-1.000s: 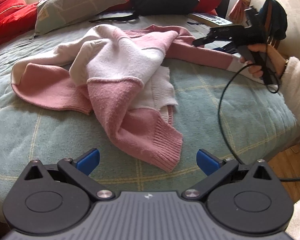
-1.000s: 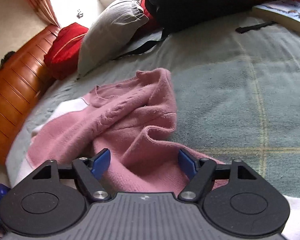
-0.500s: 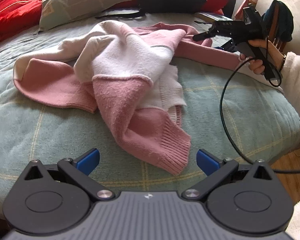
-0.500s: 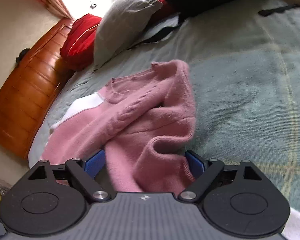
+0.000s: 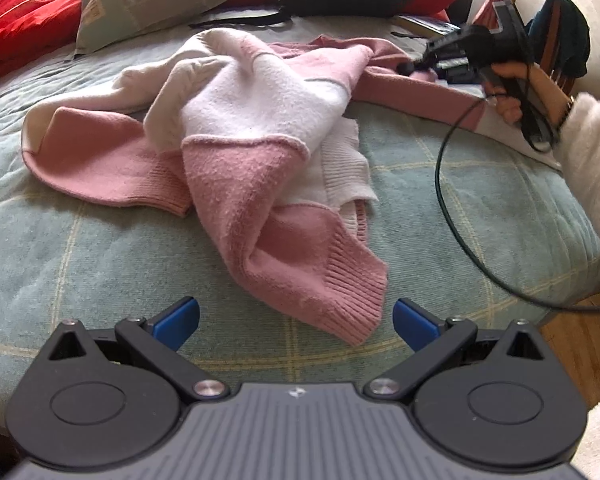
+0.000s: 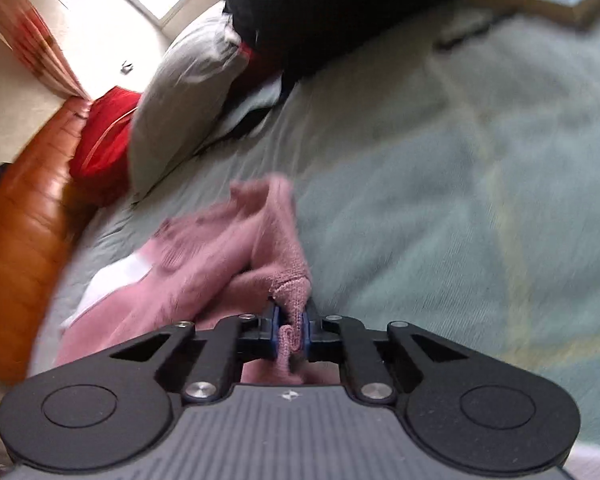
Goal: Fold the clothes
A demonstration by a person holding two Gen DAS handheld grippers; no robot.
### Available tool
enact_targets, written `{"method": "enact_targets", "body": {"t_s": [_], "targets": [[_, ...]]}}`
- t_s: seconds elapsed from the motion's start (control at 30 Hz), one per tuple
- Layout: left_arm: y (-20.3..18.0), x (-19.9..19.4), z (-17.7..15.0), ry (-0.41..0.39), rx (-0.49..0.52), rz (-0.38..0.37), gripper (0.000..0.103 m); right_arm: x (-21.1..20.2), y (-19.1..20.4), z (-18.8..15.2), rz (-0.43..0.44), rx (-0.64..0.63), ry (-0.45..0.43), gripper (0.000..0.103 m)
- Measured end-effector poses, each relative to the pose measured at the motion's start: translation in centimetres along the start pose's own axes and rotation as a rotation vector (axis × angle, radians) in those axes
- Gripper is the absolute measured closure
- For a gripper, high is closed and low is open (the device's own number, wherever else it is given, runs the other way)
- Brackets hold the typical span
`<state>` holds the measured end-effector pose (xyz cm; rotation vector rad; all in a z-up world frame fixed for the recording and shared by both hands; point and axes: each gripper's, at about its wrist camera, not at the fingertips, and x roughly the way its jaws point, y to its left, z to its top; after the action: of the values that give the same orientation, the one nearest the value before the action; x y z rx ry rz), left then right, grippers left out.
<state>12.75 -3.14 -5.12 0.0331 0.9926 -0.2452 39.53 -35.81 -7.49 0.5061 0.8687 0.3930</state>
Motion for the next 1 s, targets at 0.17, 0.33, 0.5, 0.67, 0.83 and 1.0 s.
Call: {"method": "enact_targets", "body": {"t_s": [0.17, 0.33, 0.5, 0.67, 0.83, 1.0], "targets": [[0.4, 0.2, -0.1, 0.001, -0.01, 0.0, 0.001, -0.1, 0.8, 3.5, -0.095, -0.03, -0.066, 0.09], [1.1, 0.3, -0.1, -0.001, -0.025, 0.008, 0.001, 0.2, 1.0, 6.6, -0.2, -0.041, -0.127, 0.09], [1.9, 0.1, -0.2, -0.013, -0.046, 0.001, 0.001, 1.8, -1.3, 8.7, -0.293, 0.044, -0.128, 0.09], [1.9, -0.2, -0.3, -0.02, -0.041, -0.002, 0.001, 1.7, -2.6, 7.3, -0.265, 0.089, -0.102, 0.081], [1.5, -0.6, -0.3, -0.031, -0.031, -0.002, 0.001, -4.5, -1.8, 5.2, -0.165, 0.083, -0.156, 0.052], [0.4, -1.0, -0.7, -0.039, -0.013, -0.019, 0.001, -12.4, -0.7, -0.2, -0.044, 0.062, -0.205, 0.016]]}}
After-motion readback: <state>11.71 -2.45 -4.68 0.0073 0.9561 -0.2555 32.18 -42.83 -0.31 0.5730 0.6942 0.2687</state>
